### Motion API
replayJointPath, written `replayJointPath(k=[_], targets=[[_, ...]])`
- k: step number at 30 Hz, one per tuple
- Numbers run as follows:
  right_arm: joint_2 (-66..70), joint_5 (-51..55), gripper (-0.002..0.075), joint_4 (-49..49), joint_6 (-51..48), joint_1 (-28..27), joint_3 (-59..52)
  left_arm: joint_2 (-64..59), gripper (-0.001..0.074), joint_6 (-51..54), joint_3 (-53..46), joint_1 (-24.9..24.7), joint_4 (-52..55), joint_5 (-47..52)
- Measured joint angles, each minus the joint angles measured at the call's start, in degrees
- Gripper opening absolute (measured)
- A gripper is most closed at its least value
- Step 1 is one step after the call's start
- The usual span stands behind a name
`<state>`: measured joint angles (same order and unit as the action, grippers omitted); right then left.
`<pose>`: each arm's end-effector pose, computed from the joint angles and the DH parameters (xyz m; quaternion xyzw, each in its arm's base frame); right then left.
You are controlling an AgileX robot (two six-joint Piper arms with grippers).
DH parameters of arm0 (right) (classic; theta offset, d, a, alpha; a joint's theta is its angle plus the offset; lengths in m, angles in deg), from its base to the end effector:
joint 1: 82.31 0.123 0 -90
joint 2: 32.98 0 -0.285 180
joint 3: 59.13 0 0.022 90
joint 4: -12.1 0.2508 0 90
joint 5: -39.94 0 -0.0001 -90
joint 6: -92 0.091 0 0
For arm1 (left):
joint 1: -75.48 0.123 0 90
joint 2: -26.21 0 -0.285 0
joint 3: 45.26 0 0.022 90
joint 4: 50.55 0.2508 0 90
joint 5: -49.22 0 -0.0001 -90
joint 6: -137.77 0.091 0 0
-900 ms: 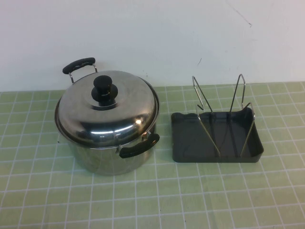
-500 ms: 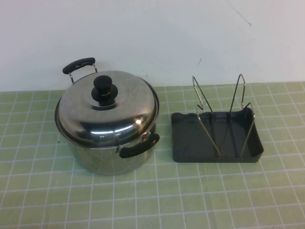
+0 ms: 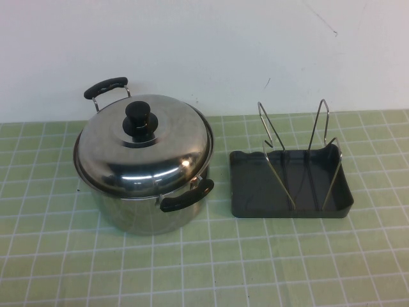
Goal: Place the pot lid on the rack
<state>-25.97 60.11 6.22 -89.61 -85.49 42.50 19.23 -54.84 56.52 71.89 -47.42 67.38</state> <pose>0.0527 -0.0062 0.1756 -0.0167 0.7955 -0.0684 0.6018 0.0537 -0.0018 0.1795 -0.0466 0.7830 -0.0648 0.6168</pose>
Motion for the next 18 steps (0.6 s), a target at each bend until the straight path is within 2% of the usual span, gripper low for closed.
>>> replayJointPath(k=[13,16,18], targets=[[0.0,-1.6,-0.0001,-0.1,0.0,0.0,-0.3,0.0,-0.0003,0.1,0.0,0.0,0.6,-0.9],[0.0,-7.2,-0.0001,-0.7,0.0,0.0,-0.6,0.0,-0.0003,0.1,-0.2,0.0,1.7,-5.8],[0.0,-14.3,-0.0001,-1.3,-0.2,0.0,-0.6,0.0,-0.0003,0.1,-0.2,0.0,2.3,-12.8]])
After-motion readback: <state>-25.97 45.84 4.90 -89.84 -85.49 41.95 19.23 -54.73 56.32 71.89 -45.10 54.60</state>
